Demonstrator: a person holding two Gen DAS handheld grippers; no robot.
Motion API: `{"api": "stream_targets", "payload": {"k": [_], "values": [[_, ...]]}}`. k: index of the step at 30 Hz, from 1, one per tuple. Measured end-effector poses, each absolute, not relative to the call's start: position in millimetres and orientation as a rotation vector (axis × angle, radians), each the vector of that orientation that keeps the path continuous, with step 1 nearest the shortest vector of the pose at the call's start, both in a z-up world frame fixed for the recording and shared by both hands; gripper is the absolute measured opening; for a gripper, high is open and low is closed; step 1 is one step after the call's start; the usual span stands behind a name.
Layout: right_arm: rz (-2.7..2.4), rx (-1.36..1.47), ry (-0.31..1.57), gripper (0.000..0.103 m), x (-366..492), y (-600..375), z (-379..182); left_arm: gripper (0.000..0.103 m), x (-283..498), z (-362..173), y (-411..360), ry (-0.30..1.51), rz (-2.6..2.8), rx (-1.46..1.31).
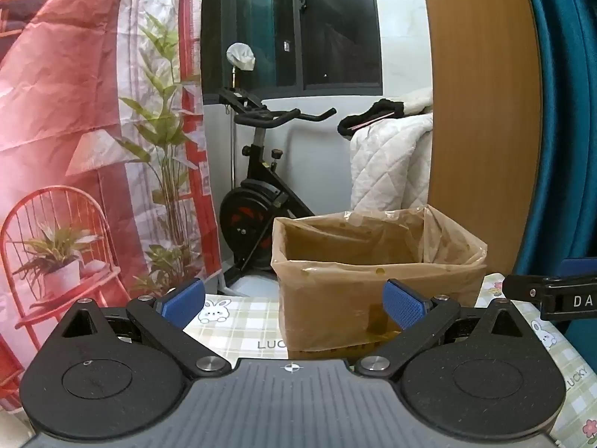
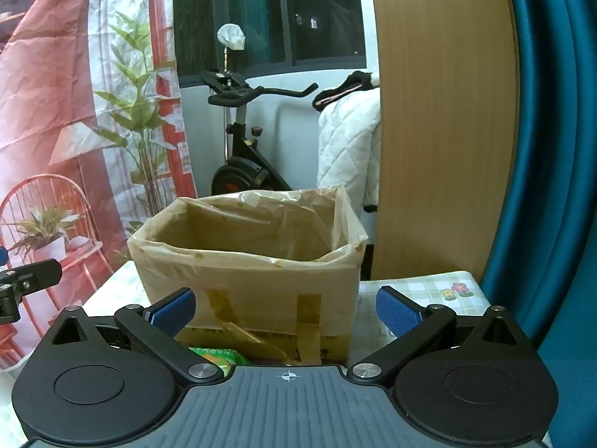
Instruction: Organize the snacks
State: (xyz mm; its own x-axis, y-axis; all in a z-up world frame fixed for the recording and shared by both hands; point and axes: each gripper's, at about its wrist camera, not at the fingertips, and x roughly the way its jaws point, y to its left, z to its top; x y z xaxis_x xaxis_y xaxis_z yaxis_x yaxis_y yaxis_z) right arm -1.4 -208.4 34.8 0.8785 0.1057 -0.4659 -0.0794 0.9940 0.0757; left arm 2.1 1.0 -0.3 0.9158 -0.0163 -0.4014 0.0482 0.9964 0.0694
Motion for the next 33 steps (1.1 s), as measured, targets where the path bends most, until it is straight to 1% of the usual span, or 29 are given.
{"api": "stream_targets", "payload": {"k": [2,3,9,11,33], "values": [[0.101,0.066,0.485,0.103,-2,-209,35,0.102,5,-1,3,0.417,-0.041,0.077],[0.101,0.064,0.485,0.103,-2,-209,35,0.102,1,4,5,0.39,-0.026,0.082],[0.105,0.063,0.488,0.103,-2,-209,34,0.102,8,7,22,0.406,-0.029,0.074],[0.104,0.065,0.487,0.103,-5,-208,34,0.102,-2,1,-2,0.388,-0.009,0.103],[0.108,0.066,0.488,0.103,-5,-209,36,0.102,-4,0,-2,0.393,-0.012,0.105]]}}
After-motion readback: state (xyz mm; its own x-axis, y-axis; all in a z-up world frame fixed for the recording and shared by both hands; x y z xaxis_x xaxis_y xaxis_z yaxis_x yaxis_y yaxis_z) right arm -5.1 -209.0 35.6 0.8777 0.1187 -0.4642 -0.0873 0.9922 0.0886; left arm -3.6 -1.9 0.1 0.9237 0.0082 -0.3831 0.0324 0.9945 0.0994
